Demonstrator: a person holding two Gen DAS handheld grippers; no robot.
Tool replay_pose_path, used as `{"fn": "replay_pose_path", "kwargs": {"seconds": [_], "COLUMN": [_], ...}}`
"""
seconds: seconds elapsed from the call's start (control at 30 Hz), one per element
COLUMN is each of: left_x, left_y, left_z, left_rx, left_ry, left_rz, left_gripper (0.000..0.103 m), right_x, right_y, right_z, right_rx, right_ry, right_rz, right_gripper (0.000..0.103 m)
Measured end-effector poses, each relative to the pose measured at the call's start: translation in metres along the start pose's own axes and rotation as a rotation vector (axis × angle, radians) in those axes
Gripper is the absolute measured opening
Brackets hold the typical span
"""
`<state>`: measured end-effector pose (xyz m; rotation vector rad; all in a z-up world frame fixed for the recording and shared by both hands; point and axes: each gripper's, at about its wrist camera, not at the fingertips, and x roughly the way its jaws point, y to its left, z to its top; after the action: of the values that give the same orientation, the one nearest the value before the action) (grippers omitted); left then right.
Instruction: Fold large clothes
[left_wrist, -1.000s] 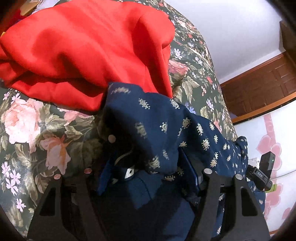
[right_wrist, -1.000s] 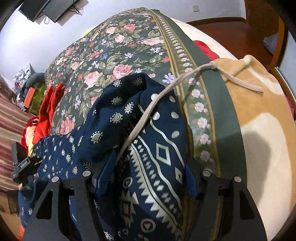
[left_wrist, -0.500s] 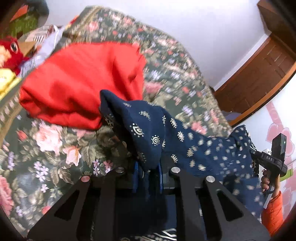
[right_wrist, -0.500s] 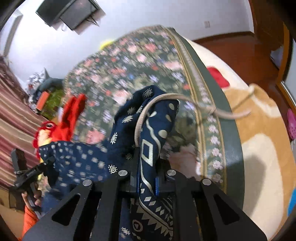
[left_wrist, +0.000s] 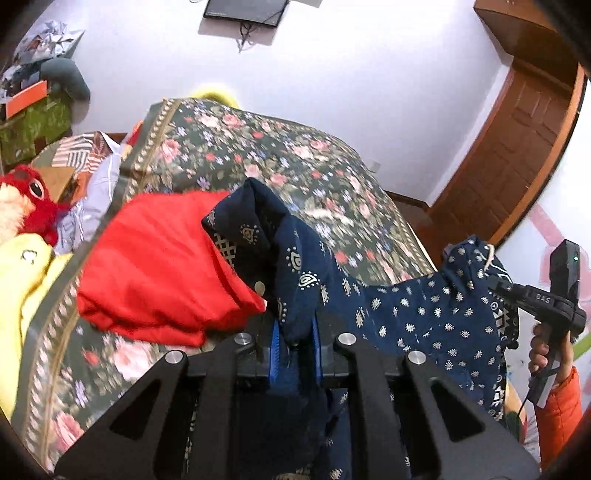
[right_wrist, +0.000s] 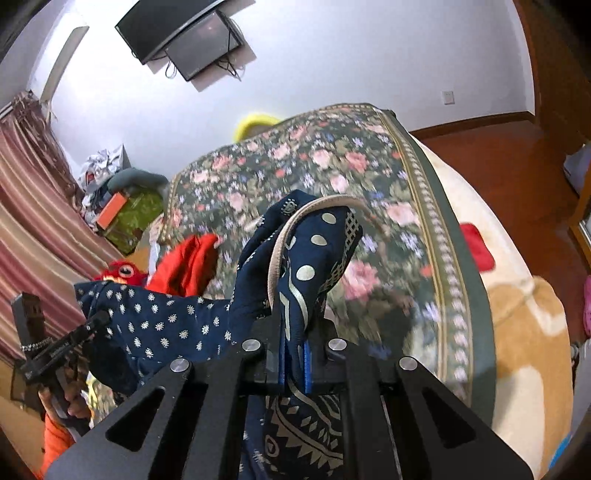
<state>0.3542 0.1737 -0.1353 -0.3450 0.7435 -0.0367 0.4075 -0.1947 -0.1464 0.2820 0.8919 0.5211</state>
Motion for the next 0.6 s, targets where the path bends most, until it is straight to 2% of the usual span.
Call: {"fn": "replay_pose_path", "kwargs": {"seconds": [0.23, 0.47, 0.6], "left_x": [0.031, 0.089, 0.11], "left_y": [0.024, 0.051, 0.063], "left_z": [0.038, 0.043, 0.04], "left_rx": [-0.038, -0.039, -0.026], "left_ry": [-0.012, 0.073, 0.124], "left_rz": [0.041, 0.153, 0.208], "left_gripper": [0.013, 0.013, 0.018], "right_x": [0.034, 0.077, 0.094], "right_y": [-0.005, -0.025, -0.046], "right_z": [0.033, 0.035, 0.029], "right_rx": [-0.007, -0.008, 0.018], "right_ry": [-0.023, 0.024, 0.06], "right_rz": [-0.047, -0.157, -0.198], "right_gripper": [0.006, 0.006, 0.006]}}
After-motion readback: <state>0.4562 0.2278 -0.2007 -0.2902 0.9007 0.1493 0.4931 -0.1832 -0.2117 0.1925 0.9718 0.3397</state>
